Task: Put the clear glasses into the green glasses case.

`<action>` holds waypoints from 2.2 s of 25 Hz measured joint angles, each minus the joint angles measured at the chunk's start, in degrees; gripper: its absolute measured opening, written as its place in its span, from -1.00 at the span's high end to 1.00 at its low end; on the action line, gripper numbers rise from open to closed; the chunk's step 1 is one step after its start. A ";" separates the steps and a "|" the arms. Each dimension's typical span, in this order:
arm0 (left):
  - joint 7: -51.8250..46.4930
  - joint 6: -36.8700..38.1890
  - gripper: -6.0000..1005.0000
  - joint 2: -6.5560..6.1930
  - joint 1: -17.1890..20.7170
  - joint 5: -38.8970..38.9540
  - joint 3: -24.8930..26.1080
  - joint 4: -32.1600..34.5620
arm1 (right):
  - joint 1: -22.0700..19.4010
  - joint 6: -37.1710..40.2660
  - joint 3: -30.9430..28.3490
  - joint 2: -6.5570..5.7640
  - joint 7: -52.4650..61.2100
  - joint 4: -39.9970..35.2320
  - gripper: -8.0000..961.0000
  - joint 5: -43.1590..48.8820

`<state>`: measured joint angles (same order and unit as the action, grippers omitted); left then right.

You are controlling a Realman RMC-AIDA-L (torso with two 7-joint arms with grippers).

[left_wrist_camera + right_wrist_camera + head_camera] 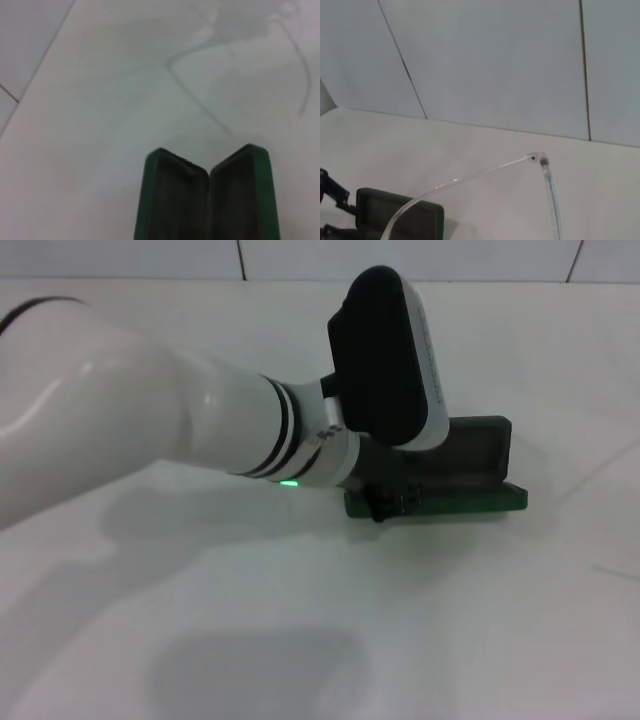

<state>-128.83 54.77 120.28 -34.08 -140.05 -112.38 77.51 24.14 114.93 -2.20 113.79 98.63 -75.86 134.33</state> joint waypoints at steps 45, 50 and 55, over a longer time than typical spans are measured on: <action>1.39 28.23 0.35 -0.63 12.39 39.05 39.39 17.37 | 2.68 2.52 17.81 -0.63 -2.35 7.49 0.83 -15.75; 4.33 37.73 0.36 -0.63 12.73 52.84 45.32 12.06 | 3.78 -2.89 29.06 0.14 -6.64 16.17 0.83 -22.62; 10.28 38.81 0.44 -0.55 15.87 62.38 45.05 9.09 | 6.56 -6.06 36.40 1.60 -10.92 23.92 0.83 -25.67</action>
<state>-118.55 93.58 119.73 -18.21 -77.67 -67.33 86.60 30.70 108.88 34.20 115.39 87.71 -51.95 108.66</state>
